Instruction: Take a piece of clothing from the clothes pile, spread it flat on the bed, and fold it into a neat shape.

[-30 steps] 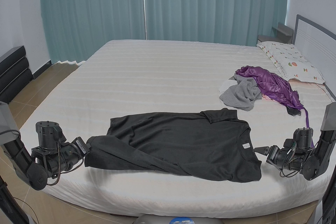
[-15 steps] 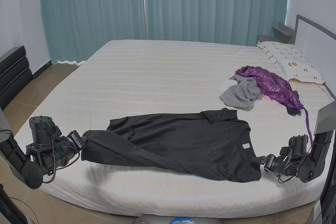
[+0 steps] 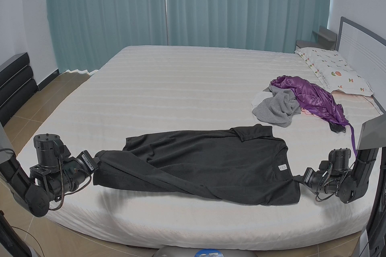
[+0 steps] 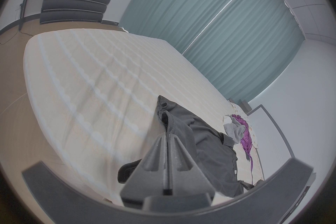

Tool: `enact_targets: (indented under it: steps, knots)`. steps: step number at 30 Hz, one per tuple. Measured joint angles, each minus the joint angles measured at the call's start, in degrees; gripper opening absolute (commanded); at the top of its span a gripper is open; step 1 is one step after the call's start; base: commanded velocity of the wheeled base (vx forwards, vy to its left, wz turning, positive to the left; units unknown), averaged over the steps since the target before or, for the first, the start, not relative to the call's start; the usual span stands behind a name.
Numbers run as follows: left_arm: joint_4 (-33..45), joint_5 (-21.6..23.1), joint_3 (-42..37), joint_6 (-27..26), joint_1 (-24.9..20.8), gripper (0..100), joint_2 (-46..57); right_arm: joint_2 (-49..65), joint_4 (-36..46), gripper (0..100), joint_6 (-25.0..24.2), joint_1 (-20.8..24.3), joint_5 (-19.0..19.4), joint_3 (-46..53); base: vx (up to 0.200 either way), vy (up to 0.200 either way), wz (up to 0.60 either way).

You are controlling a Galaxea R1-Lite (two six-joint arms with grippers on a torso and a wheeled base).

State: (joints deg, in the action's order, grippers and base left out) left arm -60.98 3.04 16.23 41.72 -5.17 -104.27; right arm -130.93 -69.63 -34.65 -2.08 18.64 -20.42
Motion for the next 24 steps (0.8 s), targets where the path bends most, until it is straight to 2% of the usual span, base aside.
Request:
enact_targets:
  steps: [8,14,24]
  knots:
    - [-0.2,-0.1,1.1,-0.1,0.4,0,-1.0,0.6,1.1,0,-3.6,-0.1,-0.5,-9.9,0.000,0.000,0.00]
    - [-0.4,-0.1,2.5,-0.1,0.9,0,-2.9,0.1,5.4,0,-4.5,-0.1,-1.1,-19.1,0.000,0.000,0.00]
    - [-0.5,-0.4,4.7,-0.1,1.2,0,-6.6,-5.7,13.2,0,-6.5,0.9,-7.6,-38.5,0.000,0.000,0.00]
